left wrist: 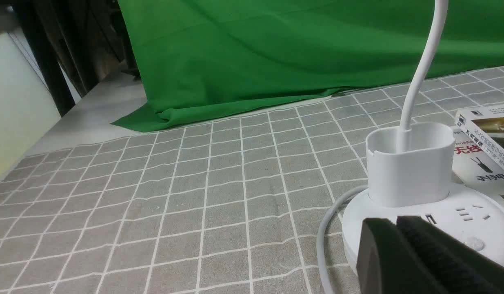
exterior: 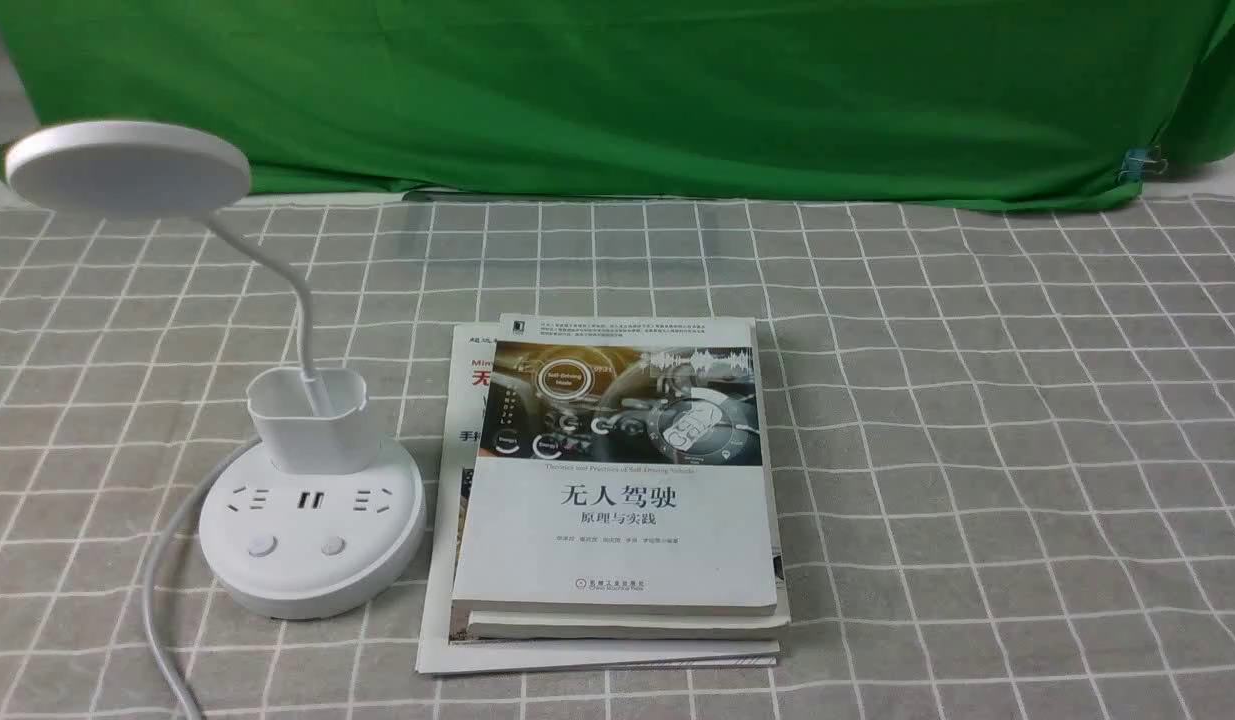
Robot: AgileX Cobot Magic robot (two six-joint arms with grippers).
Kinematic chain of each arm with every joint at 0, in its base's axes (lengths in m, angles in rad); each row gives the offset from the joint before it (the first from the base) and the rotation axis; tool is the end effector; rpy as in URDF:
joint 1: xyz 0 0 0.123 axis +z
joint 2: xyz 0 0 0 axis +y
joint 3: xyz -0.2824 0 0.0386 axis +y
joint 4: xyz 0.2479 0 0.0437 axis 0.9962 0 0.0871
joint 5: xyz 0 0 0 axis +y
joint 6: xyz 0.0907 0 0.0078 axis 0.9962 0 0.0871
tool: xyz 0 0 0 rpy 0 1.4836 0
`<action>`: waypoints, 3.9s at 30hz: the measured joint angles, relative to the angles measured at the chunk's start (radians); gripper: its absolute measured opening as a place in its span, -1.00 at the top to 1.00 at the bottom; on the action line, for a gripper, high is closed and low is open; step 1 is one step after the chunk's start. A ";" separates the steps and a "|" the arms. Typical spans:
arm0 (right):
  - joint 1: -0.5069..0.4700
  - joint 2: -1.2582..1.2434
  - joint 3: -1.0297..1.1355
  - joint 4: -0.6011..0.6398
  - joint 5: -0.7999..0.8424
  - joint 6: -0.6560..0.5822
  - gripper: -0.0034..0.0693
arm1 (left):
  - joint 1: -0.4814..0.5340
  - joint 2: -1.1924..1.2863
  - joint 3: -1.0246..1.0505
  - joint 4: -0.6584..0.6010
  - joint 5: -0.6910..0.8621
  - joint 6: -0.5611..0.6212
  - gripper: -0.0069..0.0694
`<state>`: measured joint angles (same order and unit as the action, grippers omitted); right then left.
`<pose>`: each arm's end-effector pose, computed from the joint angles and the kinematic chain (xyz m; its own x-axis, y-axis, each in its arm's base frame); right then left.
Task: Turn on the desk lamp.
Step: Use the left arm to press the button switch on the lamp holder
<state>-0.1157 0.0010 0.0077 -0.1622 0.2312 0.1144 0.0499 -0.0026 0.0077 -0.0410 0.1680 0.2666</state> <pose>0.0551 -0.0098 0.1897 -0.1547 -0.0258 -0.9876 0.1451 0.9882 -0.0486 0.0563 0.0022 0.1954 -0.0930 0.2199 -0.9711 -0.0228 0.9746 0.2229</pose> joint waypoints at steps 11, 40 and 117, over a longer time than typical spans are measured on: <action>0.000 0.000 0.000 0.000 0.000 0.000 0.23 | 0.000 0.000 0.000 0.000 0.000 0.000 0.77; 0.000 0.000 0.000 0.000 0.000 0.000 0.23 | 0.000 0.000 0.000 0.178 -0.235 0.084 0.77; 0.000 0.000 0.000 0.000 0.000 0.000 0.23 | -0.321 1.512 -0.750 0.075 0.222 -0.377 0.77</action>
<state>-0.1157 0.0010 0.0077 -0.1622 0.2312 0.1146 -0.2712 1.5092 -0.7422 0.0344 0.3901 -0.1101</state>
